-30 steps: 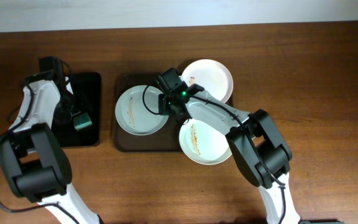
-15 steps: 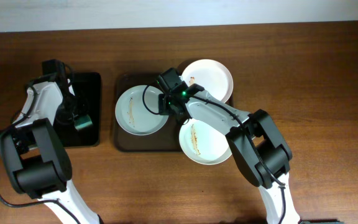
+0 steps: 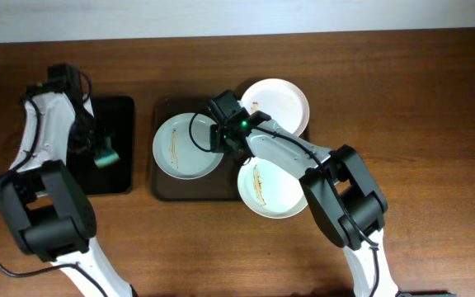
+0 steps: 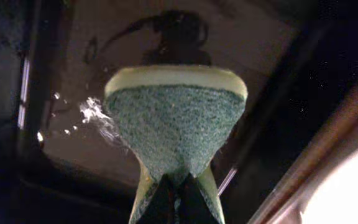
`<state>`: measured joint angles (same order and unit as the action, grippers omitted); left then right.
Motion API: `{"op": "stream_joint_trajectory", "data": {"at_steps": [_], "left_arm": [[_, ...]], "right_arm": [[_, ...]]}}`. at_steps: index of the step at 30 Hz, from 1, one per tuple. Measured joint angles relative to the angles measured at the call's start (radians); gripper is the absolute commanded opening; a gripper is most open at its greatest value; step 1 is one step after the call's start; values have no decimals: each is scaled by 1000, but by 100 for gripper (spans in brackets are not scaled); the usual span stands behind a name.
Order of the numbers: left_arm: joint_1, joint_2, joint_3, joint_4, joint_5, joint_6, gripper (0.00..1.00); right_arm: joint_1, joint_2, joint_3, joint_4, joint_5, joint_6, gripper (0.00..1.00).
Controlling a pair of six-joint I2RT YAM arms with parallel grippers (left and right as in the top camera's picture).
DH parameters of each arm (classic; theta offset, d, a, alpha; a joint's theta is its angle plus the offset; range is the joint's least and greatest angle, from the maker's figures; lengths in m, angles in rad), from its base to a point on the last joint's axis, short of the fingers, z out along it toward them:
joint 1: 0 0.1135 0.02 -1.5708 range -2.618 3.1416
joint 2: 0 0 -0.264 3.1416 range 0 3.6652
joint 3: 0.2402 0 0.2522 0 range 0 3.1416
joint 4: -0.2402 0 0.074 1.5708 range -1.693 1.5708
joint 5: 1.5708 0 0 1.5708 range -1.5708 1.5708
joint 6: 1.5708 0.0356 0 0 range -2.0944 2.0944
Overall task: Clean dirty plates on tray and stack at the side
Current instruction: 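Grasp the green sponge with the left gripper and lift it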
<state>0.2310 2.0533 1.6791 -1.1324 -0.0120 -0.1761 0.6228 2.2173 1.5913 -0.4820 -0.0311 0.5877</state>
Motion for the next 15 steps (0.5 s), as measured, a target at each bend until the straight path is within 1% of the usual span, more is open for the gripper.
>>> {"op": "stream_joint_trajectory", "data": {"at_steps": [3,5,9,12,15], "left_arm": [[-29,-7,112,-81,44,77,1],[-60,-37,130,-96,125,158,1],[-132,-64,133,-98,187,215,1],[-165,-64,133,-79,258,291,1],[-215,-64,121,13,289,299,1]], "right_arm": [[0,0,0,1,0,0,4],[0,0,0,1,0,-1,4],[-19,0,0,0,-49,-1,4],[-36,0,0,-6,-96,-1,4],[-42,1,0,-6,-120,-1,4]]}}
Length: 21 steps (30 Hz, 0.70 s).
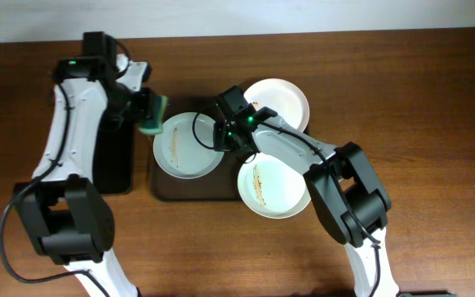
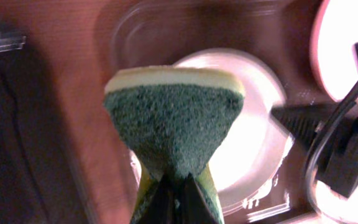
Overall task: Clean dirty plates on tray and stack at the side
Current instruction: 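Grasp the green sponge with the left gripper and lift it, then scrub the left plate with the sponge while the right gripper holds it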
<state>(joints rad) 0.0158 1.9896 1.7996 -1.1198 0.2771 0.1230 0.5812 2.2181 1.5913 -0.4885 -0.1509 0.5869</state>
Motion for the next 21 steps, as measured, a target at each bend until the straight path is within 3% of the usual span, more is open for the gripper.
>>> {"op": "stream_joint_trajectory", "data": {"at_steps": [6,13,17,21], "left_arm": [[-75,-2,-259,229,23,-83,1],[-95,-2,-392,397,-36,-149,1],[-166,-2,-412,384,-108,-196,1],[-220,-6,-412,238,-227,-318,1]], "right_arm": [[-57,11,0,-14,-175,-23,4],[-69,12,0,-35,-222,-44,4],[-69,13,0,-35,-226,-46,4],[-67,13,0,-40,-233,-55,4]]}}
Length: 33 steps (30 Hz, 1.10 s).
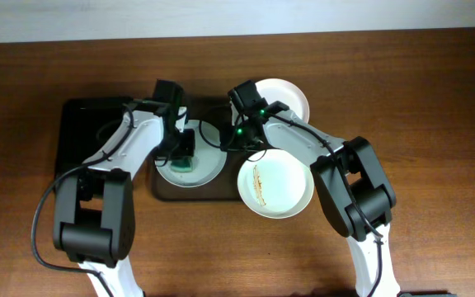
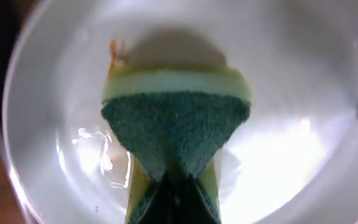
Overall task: Clean dirty plates on tray and stack at the side
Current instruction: 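Scrub the left plate with the sponge while the right gripper holds it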
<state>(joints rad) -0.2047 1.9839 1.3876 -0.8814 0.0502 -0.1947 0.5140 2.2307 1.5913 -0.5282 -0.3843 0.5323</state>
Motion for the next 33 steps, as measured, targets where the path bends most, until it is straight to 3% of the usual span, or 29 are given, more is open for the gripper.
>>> {"op": "stream_joint_trajectory", "data": {"at_steps": [5,14,23,29,33], "left_arm": [[-3,-2,0,-95,-52,-74,1],[-6,-2,-6,153,-200,-87,1],[-6,-2,-4,-17,108,134,1],[-6,-2,-10,235,42,100,1],[-6,-2,-9,219,-6,37,1]], "right_arm": [[3,0,0,0,-3,-9,4],[3,0,0,2,1,7,4],[3,0,0,-6,0,-5,4],[3,0,0,-6,1,-4,4],[3,0,0,-6,0,-5,4]]}}
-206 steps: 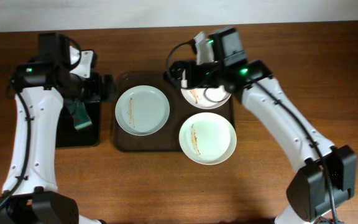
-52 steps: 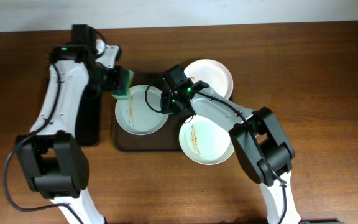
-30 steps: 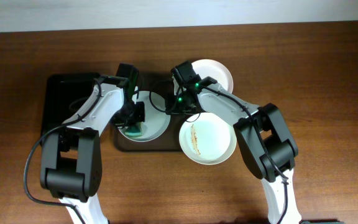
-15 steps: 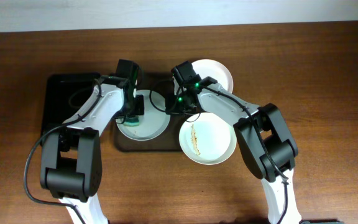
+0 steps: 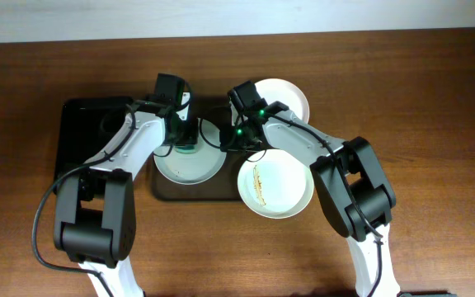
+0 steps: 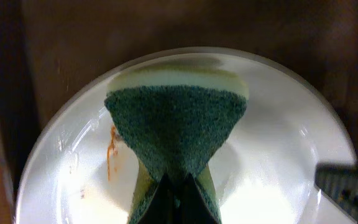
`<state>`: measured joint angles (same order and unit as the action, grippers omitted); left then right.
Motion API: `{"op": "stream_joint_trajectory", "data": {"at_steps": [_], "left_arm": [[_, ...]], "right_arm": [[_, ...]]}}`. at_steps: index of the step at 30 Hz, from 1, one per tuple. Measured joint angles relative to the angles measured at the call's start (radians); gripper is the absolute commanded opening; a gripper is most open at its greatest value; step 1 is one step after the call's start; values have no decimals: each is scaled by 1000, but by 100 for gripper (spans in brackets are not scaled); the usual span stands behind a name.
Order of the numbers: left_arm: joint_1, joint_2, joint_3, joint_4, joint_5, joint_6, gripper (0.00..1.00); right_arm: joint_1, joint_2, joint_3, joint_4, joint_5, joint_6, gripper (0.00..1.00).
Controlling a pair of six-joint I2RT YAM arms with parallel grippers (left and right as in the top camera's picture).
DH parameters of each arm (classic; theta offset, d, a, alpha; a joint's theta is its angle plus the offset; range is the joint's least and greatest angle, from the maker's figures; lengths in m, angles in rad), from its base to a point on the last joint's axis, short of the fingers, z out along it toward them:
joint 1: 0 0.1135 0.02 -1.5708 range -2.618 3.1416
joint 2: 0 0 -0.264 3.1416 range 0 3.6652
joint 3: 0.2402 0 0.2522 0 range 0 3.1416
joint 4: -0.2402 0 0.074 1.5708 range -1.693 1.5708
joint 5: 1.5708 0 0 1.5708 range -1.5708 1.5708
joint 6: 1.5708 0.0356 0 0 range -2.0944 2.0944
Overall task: Clean dirty plates on tray and stack at the side
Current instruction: 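Scrub the left plate with the sponge while the right gripper holds it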
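Observation:
My left gripper (image 5: 185,142) is shut on a green-and-yellow sponge (image 6: 176,118), pressed on the left white plate (image 5: 198,167) near its far rim. A thin orange streak (image 6: 112,152) remains on the plate just left of the sponge. My right gripper (image 5: 237,142) is at this plate's right rim. One dark finger (image 6: 350,185) lies over the rim, holding it. A second plate (image 5: 275,194) with an orange streak sits at the front right. A third plate (image 5: 287,101) sits at the back right.
All three plates rest on or overlap a brown tray (image 5: 165,188) at the table's middle. A black mat (image 5: 85,144) lies left of it, under my left arm. Bare wooden table (image 5: 435,124) stretches to the right.
The sponge in my left gripper has moved from the plate's middle toward its far rim. The orange streak now shows beside the sponge's left side. The right gripper stays at the rim.
My left gripper first held the sponge over the black mat at the left. It then carried it to the tray's left edge, and after that the sponge was down on the left plate. The right gripper stayed at that plate's right rim throughout.

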<state>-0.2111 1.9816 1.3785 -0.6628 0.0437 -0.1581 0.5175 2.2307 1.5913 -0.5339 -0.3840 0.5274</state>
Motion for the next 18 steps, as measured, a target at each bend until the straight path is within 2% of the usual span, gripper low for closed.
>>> {"op": "stream_joint_trajectory", "data": {"at_steps": [3,8,10,12,15,18], "left_arm": [[2,0,0,-100,-5,-108,1],[76,-2,5,-208,163,-153,1],[117,-2,5,-181,203,-149,1],[161,-2,9,-74,221,-119,1],[160,-2,10,-23,237,-98,1],[138,-1,10,15,249,26,1]], "right_arm": [[0,0,0,-1,-1,-1,4],[0,0,0,-5,-3,-4,4],[0,0,0,-5,-3,-3,4],[0,0,0,-4,-3,1,4],[0,0,0,-21,-4,10,4],[0,0,0,-32,-5,16,4]]}}
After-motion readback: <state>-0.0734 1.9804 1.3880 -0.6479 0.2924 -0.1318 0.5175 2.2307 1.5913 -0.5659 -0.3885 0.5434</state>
